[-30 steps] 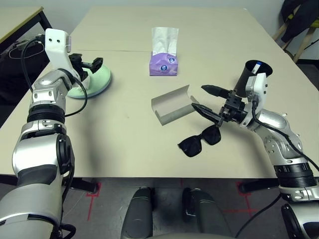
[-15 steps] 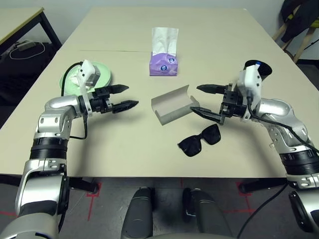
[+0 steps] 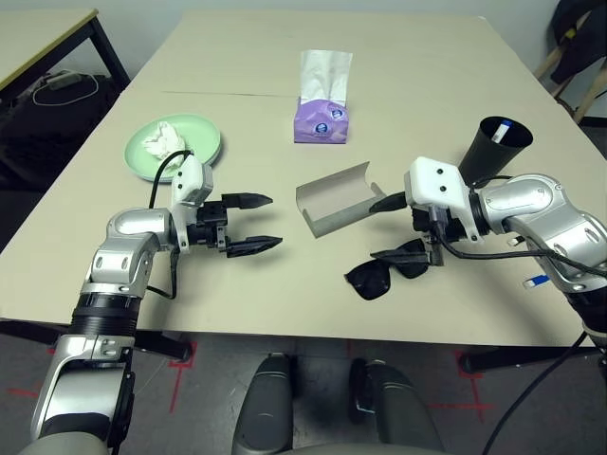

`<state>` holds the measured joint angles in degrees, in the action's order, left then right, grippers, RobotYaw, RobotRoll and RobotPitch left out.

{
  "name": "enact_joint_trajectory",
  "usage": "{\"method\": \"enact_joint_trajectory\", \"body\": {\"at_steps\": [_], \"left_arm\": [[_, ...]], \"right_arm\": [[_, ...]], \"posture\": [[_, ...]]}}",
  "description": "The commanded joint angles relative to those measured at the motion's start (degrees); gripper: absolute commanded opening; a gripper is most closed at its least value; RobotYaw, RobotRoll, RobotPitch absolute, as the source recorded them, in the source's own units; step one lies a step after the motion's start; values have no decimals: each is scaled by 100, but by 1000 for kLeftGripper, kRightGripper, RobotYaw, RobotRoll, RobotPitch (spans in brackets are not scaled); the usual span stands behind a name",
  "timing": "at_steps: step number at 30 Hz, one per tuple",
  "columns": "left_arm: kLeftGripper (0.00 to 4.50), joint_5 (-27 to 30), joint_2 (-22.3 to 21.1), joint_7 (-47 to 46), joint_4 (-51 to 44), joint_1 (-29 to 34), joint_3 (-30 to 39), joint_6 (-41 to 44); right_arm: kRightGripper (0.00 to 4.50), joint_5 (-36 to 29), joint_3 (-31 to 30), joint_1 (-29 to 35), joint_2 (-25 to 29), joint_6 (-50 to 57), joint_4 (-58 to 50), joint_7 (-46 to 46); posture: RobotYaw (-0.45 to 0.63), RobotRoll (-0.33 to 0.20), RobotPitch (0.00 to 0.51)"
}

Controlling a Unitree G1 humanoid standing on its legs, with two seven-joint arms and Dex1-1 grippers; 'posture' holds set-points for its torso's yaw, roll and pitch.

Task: Organize and tidy the items on the table.

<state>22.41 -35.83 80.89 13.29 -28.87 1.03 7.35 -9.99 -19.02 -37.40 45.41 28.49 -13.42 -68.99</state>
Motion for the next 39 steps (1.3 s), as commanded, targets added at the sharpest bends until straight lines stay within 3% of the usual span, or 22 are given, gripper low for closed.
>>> {"method": "enact_joint_trajectory", "body": {"at_steps": [1,17,29,39], "left_arm": [[4490,69,77,206,-152,76,-58,-452],[4490,221,167,377,-523,427,-287,-596],[4490,251,101,307,-612,504,-270,-507],[4490,219,98,256,-646,536,-294,-463]], "right_arm": [[4500,416,-298,-163,171,-174,-77,-143],[4500,1635,-1453,-1156,545,1171,-667,-957],[4500,2468,-2024,-1330,389,283,-612,-1268],[4500,2967,-2115,-1318,216,241,-416,-1575]], "posture": [[163,0,165],[170,0,178],[177,0,173],[177,0,167]]}}
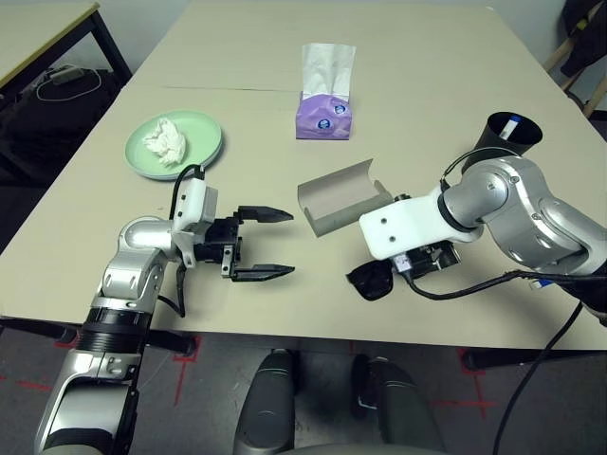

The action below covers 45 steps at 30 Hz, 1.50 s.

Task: Organize and tidy the items on the table.

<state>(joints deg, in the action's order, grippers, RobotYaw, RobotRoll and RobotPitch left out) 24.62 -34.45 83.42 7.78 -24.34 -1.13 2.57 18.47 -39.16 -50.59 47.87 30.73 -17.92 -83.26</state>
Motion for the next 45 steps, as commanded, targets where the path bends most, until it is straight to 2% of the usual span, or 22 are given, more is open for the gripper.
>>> {"method": "enact_joint_trajectory", "body": {"at_steps": [1,24,45], "left_arm": [[4490,-5,-40,1,-89,80,-81,13],[4490,-25,-33,46,-55,44,-123,-28],[4490,-78,-70,131,-96,241,-243,-296]], "right_arm": [[4500,133,-106,9,-52,54,54,-191],[4500,586,-178,190,-432,140,207,-439],[4500,698,-140,298,-491,112,232,-491]], "posture": [[176,0,167],[170,0,161],[169,0,158]]}}
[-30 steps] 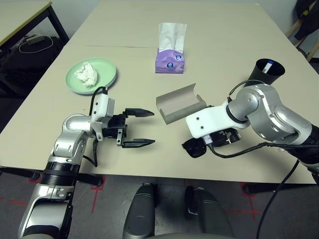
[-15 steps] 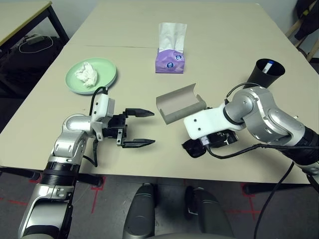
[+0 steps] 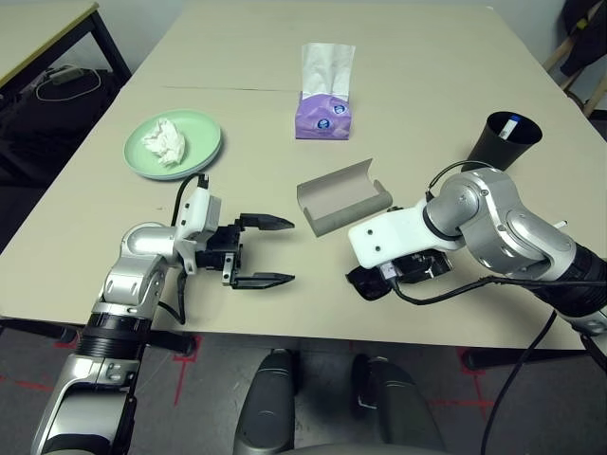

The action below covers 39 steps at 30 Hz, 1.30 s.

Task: Organize and tidy the items on the table.

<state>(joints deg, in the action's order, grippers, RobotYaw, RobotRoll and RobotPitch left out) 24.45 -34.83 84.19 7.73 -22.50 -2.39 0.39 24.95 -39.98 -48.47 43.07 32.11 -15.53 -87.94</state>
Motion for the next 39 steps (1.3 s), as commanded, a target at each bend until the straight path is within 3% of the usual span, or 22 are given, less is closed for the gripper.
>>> {"method": "enact_joint_trajectory", "body": {"at_steps": [1,2,5,12,15,20,29,39], "left_arm": [[4490,-58,-31,54,-97,57,-120,-75],[4490,-55,-31,53,-104,58,-122,-69],[4500,-61,-33,46,-111,56,-129,-64],[4500,-60,-56,31,-105,49,-134,-53],[4500,-64,-61,37,-82,38,-134,-54],[4500,-71,-67,52,-38,18,-143,-58],[4500,-83,-62,68,37,-33,-154,-61],[4500,-103,-45,19,91,-118,-173,-57]], "right_arm": [[4500,56,-62,96,-14,-28,6,-20],[4500,68,-68,109,-13,-52,29,-9],[3901,73,-58,126,-18,-100,67,8],[1217,63,-21,80,-78,-172,131,18],[463,55,12,39,-94,-202,141,-3],[463,-93,210,-162,1,-302,27,-154],[463,-466,690,-1096,66,-866,563,-310],[463,119,380,-1628,-602,-2763,2298,608]], "posture": [[169,0,158],[169,0,158],[173,0,154],[174,0,150],[170,0,148],[163,0,145],[152,0,139],[163,0,139]]}}
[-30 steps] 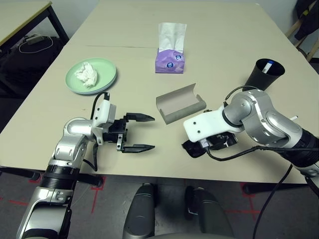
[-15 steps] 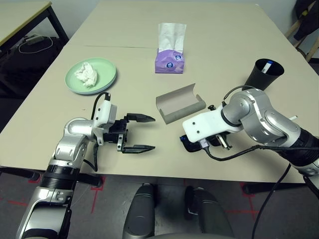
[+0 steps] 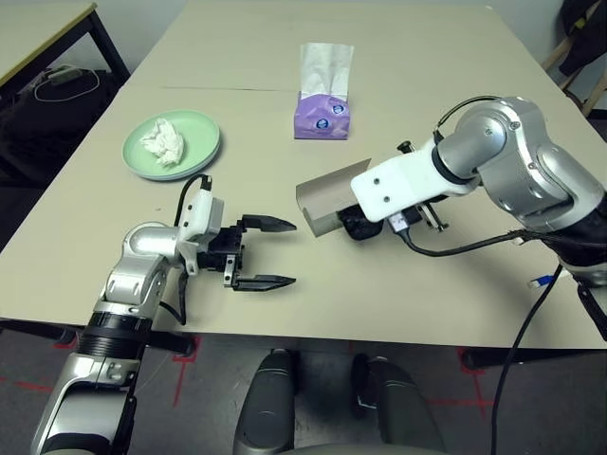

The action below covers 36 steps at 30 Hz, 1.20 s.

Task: Organize and tidy the items on the table.

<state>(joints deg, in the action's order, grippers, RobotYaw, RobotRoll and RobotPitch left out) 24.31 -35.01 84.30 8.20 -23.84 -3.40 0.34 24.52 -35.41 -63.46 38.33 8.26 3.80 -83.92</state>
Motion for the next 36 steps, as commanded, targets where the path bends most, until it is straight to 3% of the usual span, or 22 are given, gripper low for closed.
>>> {"method": "enact_joint_trajectory", "body": {"at_steps": [1,17,36], "left_arm": [[4500,-84,-33,-10,10,36,-66,-38],[4500,-228,-65,-919,-279,223,110,-54],[4500,-91,40,-1665,-713,395,195,50]], "right_arm": [[463,231,-88,-191,-221,-493,558,305],[463,637,30,-613,-1190,-595,1847,904],[463,847,-69,-496,-1423,-716,2044,1163]], "posture": [[179,0,143],[208,0,153],[232,0,164]]}}
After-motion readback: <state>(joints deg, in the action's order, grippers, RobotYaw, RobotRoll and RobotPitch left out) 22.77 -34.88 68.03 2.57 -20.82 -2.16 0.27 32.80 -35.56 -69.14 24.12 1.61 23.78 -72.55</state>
